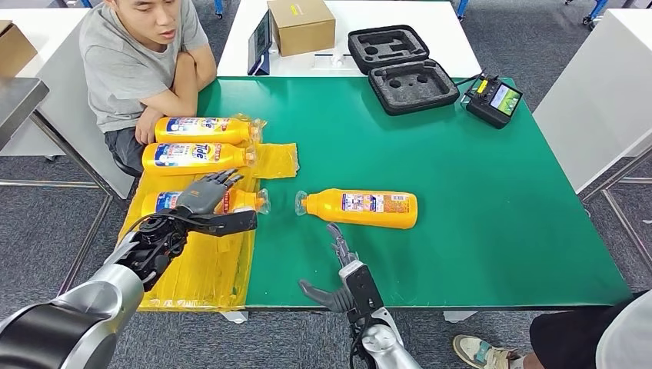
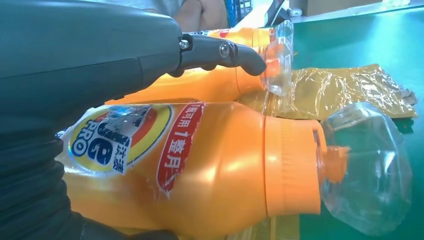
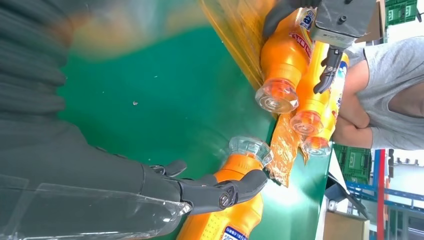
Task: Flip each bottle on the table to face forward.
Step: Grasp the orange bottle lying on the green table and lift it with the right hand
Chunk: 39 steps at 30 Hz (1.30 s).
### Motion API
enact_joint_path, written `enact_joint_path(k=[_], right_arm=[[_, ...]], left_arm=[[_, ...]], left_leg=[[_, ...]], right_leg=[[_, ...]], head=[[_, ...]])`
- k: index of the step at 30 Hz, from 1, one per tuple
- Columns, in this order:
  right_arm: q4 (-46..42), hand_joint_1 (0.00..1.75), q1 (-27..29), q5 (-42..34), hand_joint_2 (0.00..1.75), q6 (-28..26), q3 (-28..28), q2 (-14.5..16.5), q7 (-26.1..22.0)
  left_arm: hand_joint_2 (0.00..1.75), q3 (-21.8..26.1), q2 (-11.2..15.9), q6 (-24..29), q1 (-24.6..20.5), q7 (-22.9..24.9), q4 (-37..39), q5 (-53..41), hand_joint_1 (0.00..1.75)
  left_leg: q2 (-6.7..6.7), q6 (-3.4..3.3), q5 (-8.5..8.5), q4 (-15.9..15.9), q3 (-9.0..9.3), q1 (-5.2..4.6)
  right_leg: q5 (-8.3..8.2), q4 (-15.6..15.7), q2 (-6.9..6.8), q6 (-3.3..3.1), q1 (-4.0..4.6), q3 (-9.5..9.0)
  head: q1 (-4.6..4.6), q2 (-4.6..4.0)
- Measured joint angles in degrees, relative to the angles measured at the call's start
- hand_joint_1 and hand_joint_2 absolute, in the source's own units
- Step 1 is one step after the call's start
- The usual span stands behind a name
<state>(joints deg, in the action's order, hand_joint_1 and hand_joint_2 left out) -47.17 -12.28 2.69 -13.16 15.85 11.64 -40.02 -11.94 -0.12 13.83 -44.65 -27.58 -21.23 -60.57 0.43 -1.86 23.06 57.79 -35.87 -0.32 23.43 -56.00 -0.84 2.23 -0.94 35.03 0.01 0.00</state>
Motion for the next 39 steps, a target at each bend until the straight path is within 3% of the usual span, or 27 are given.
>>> enact_joint_path(k=[11, 14, 18, 22, 26, 30, 39], right_arm=[[-0.31, 0.0, 0.87, 0.04, 1.75, -0.86, -0.02, -0.57, 0.0], [-1.28, 0.0, 1.63, 0.25, 1.75, -1.03, -0.07, -0.66, 0.0], [-2.15, 0.0, 2.23, 0.51, 1.75, -1.05, -0.38, -0.76, 0.0], [-4.07, 0.0, 3.12, 1.14, 0.0, -1.26, -0.69, -0.79, 0.0], [-8.15, 0.0, 4.8, 1.8, 0.0, 0.18, -0.85, -0.97, -0.02], [-13.04, 0.0, 6.19, 2.66, 0.0, -0.14, -0.47, -1.29, -0.05], [-17.76, 0.0, 7.84, 2.8, 0.0, -0.83, 0.02, -1.8, -0.07]], left_arm=[[1.75, -0.51, 0.68, 1.59, 2.73, -7.6, -4.82, 8.85, 0.0], [1.75, -0.7, 1.67, -2.4, 6.75, -10.44, -12.06, 18.73, 0.0], [1.75, -1.8, 3.35, -5.81, 12.66, -9.66, -23.34, 26.56, 0.0], [1.75, -2.55, 4.53, -5.81, 19.07, -9.1, -33.8, 33.9, 0.0], [1.75, -3.27, 4.33, -5.8, 27.46, -8.73, -44.02, 42.32, 0.0], [1.75, -3.69, 2.04, -5.82, 33.43, -8.97, -50.34, 46.26, 0.0], [1.75, -3.92, -1.03, -5.42, 37.65, -8.99, -56.08, 46.63, 0.0]], left_leg=[[0.0, 0.0, 0.01, 0.0, -0.02, 0.0], [0.02, 0.02, 0.02, -0.01, -0.02, 0.0], [0.02, 0.04, 0.04, -0.01, -0.05, 0.01], [0.04, 0.03, 0.07, -0.01, -0.06, 0.0], [0.04, 0.03, 0.1, -0.01, -0.08, -0.01], [0.02, 0.02, 0.14, -0.01, -0.11, -0.02], [0.02, 0.01, 0.1, -0.01, -0.09, 0.0]], right_leg=[[0.0, 0.0, 0.0, 0.0, 0.01, 0.01], [0.01, 0.0, 0.02, 0.0, 0.01, 0.02], [0.03, 0.01, 0.01, -0.02, 0.01, 0.05], [0.04, 0.01, 0.03, -0.02, 0.0, 0.07], [0.06, 0.03, 0.03, -0.03, -0.01, 0.12], [0.08, 0.05, 0.03, -0.02, -0.02, 0.14], [0.05, 0.04, 0.03, -0.02, 0.01, 0.13]], head=[[0.01, 0.0], [-0.01, 0.0], [0.01, 0.0], [-0.01, 0.0], [-0.01, 0.0], [-0.01, 0.0], [-0.02, 0.0]])
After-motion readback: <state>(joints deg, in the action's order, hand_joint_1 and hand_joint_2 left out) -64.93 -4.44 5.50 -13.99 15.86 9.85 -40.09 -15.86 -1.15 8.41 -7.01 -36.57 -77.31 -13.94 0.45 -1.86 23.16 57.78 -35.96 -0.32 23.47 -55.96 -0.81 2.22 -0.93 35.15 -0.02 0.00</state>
